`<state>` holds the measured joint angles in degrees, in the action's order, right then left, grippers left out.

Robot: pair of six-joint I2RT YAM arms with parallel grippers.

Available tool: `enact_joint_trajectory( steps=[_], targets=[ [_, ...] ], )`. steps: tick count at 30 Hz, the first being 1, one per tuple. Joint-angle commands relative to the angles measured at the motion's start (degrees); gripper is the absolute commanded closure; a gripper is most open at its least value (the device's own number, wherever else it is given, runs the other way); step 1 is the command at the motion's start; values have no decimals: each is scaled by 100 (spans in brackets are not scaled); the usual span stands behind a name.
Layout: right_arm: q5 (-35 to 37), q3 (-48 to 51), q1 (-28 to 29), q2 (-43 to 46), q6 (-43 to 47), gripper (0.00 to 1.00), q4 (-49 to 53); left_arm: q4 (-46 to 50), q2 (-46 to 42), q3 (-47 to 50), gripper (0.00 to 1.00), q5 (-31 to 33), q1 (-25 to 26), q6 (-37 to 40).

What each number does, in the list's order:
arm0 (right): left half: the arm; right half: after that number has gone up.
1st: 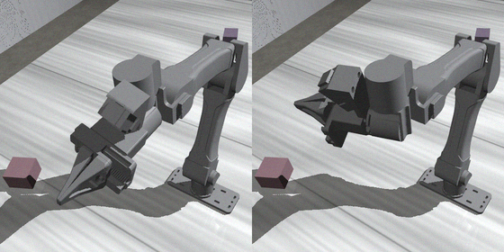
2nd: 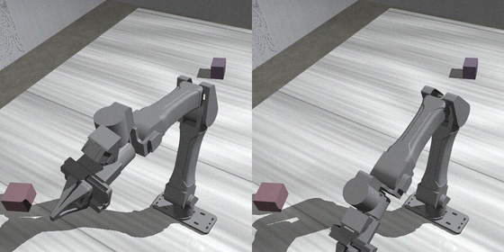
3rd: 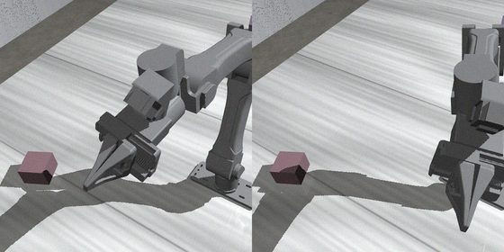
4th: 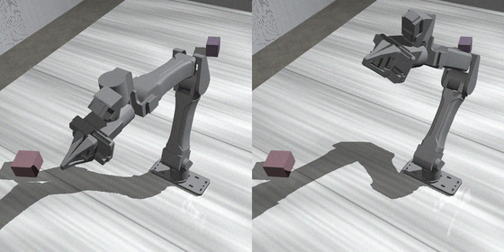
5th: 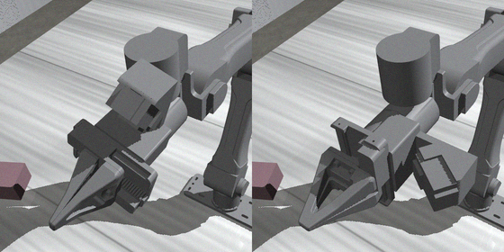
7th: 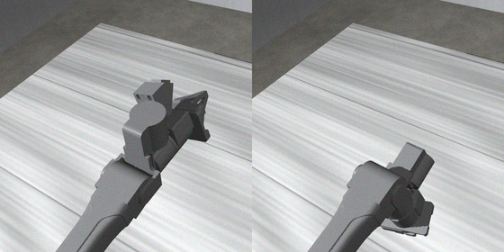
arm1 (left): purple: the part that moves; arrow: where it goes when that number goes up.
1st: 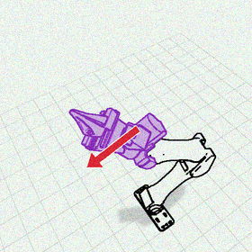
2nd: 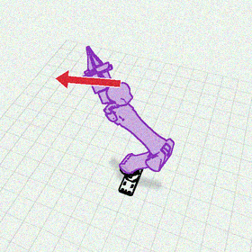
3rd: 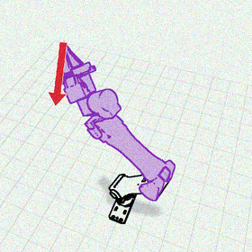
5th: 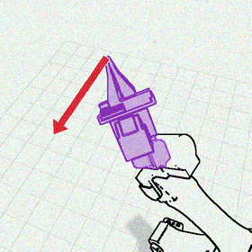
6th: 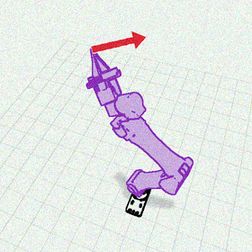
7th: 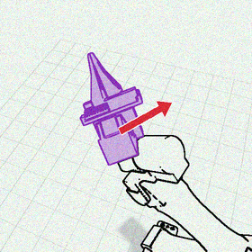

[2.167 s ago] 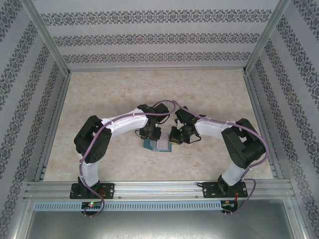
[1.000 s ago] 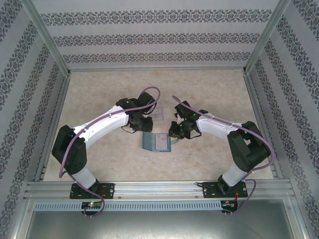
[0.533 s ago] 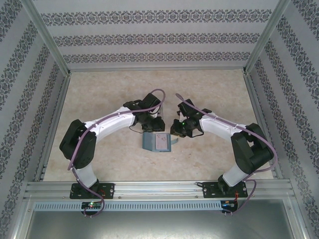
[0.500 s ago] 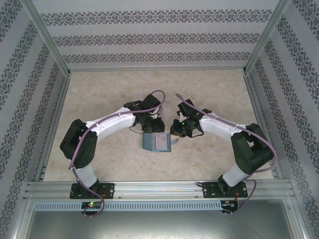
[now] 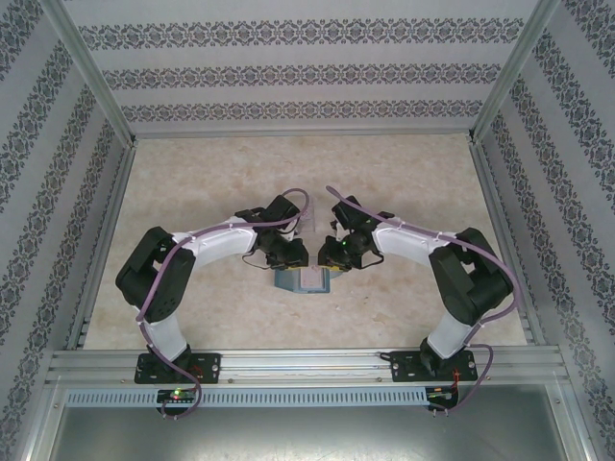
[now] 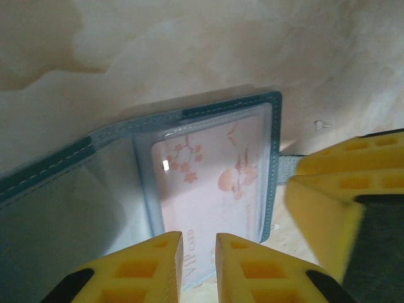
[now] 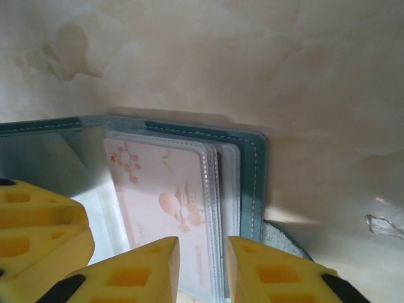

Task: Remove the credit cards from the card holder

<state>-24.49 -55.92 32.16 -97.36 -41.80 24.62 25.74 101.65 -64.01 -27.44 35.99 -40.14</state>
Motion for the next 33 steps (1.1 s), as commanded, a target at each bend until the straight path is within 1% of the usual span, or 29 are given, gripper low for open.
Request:
enact_joint_trajectory(
  steps=[1, 19, 28, 30, 33],
  targets=[
    [44, -156, 49, -137, 49, 70, 113, -255, 105, 76, 79, -137, -64, -74],
    [56, -202, 102, -581, 132, 71, 139, 307, 406, 4, 79, 338, -79, 331],
    [124, -190, 131, -642, 172, 71, 188, 449, 469, -16, 79, 401, -81, 453],
    [135, -191, 150, -594, 155, 70, 184, 442, 470, -34, 79, 389, -83, 451],
    [223, -204, 170, -473, 110, 64, 183, 410, 454, -51, 79, 345, -74, 421]
  ],
)
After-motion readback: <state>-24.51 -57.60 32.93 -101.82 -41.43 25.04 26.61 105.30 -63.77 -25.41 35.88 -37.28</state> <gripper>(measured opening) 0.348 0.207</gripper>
